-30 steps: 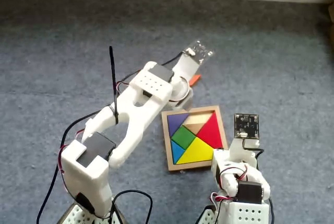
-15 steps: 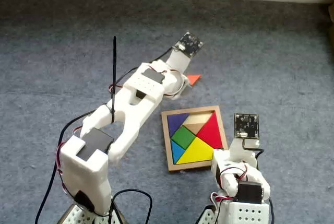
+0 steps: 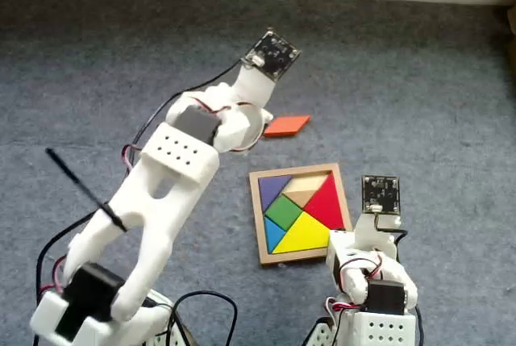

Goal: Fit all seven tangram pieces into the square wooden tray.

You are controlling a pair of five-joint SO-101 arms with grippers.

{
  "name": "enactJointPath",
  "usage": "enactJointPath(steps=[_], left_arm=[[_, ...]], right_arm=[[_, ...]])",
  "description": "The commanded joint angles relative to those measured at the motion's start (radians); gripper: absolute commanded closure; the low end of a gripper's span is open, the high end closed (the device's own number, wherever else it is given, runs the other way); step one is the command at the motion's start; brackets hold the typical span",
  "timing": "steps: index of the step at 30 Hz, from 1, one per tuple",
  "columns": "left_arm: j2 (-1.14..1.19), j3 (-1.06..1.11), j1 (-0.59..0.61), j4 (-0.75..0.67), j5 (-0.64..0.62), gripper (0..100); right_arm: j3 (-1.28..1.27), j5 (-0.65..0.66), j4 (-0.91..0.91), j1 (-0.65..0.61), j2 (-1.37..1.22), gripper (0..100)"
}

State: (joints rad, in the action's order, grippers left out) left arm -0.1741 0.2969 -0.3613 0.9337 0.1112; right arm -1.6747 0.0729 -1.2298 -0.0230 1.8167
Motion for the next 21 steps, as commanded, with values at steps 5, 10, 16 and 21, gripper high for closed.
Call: enactJointPath(steps=[5,10,16,21], left_arm=[[-0.417,0.292,0.116,0.0,-0.011,99],[-0.561,0.487,0.245,0.0,-0.011,99],[-0.662,0.665,0.374,-0.003,-0.006,99],[-0.719,0.831,0.42,-0.109,-0.006,99]], right_arm=[[-0.094,0.011,0.002,0.019,0.012,74.6],[0.038,0.006,0.131,0.104,0.01,74.6],[0.108,0.005,0.13,0.108,0.01,74.6],[0.225,0.005,0.045,0.108,0.001,74.2]])
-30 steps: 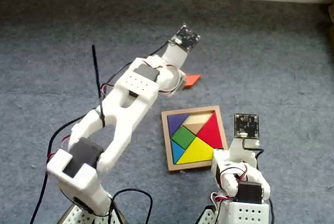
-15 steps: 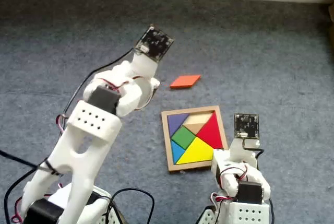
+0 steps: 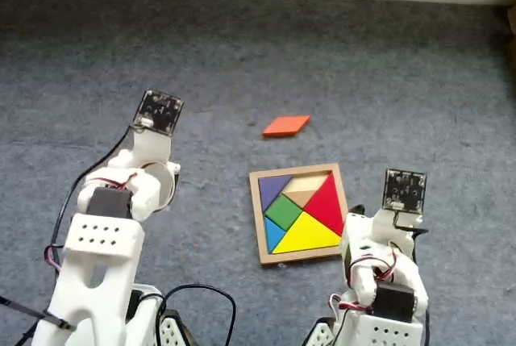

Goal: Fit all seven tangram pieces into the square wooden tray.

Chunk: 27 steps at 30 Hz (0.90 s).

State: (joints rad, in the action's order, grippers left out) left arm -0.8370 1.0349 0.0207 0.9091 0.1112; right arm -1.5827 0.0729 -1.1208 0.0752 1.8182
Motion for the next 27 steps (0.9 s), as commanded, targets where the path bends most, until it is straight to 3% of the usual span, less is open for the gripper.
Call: enactJointPath(steps=[1,10,15,17,22,27], left_arm=[[-0.067,0.13,0.045,-0.112,-0.006,99],[-0.156,0.297,0.05,-0.209,-0.003,99],[-0.186,0.326,0.05,-0.209,-0.003,99],[-0.194,0.329,0.05,-0.209,-0.003,99],[-0.196,0.334,0.05,-0.209,-0.003,99],[-0.196,0.334,0.05,-0.209,-0.003,99]], right_arm=[[0.16,0.005,-0.093,0.01,-0.001,74.2],[0.285,0.003,-0.125,0.01,-0.002,74.5],[0.302,0.002,-0.015,0.008,-0.064,74.6],[0.32,-0.054,0.045,0.008,-0.163,74.6],[0.484,-0.35,0.171,-0.008,-0.518,74.3],[0.651,-0.368,0.268,-0.139,-0.82,74.3]])
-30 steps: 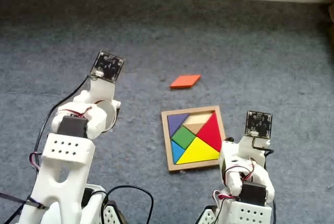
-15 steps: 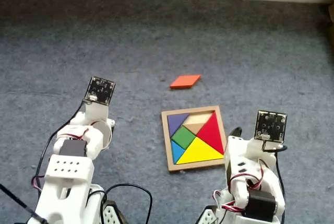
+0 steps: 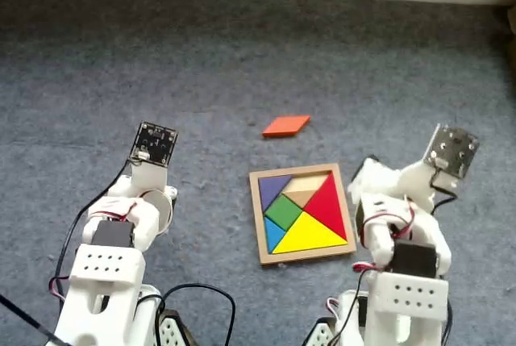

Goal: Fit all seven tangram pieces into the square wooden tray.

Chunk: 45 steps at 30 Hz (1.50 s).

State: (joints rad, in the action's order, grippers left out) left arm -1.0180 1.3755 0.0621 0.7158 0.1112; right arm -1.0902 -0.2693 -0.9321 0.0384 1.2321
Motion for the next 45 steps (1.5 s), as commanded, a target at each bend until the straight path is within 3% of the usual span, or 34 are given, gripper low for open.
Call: enactJointPath(steps=[1,11,19,26,45], left_arm=[[-0.015,-0.007,0.008,-0.015,-0.003,99],[-0.015,-0.007,0.008,-0.015,-0.003,99],[-0.015,-0.005,0.008,-0.015,0.003,99],[-0.033,0.016,0.005,-0.017,0.086,99],[-0.036,0.03,0.005,-0.015,0.087,99]], right_arm=[[0.186,-0.026,0.099,-0.131,-0.283,74.3],[0.453,0.226,0.2,-0.246,-0.728,74.3],[0.714,0.233,0.194,-0.355,-1.089,74.3],[0.905,0.235,0.196,-0.401,-1.337,74.3],[1.086,0.236,0.226,-0.45,-1.566,74.5]])
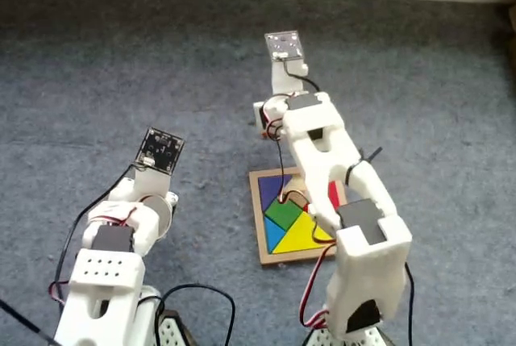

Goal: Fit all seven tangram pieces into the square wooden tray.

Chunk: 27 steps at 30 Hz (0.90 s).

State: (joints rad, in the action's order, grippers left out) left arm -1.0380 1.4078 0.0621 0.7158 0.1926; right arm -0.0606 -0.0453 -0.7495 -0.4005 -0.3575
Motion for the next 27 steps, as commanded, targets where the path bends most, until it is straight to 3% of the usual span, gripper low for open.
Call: enactJointPath(steps=[1,15,19,27], left_arm=[[-0.016,-0.002,0.005,-0.015,0.006,99],[-0.016,-0.001,0.004,-0.015,0.006,99],[-0.016,-0.001,0.004,-0.015,0.006,99],[-0.016,-0.001,0.005,-0.015,0.006,99]], right_arm=[[0.053,0.012,0.068,-0.012,0.024,74.5],[-0.07,0.011,0.15,0.045,-0.022,74.5],[-0.065,0.011,0.068,0.062,-0.021,74.5],[-0.033,0.011,-0.274,0.131,-0.007,74.5]])
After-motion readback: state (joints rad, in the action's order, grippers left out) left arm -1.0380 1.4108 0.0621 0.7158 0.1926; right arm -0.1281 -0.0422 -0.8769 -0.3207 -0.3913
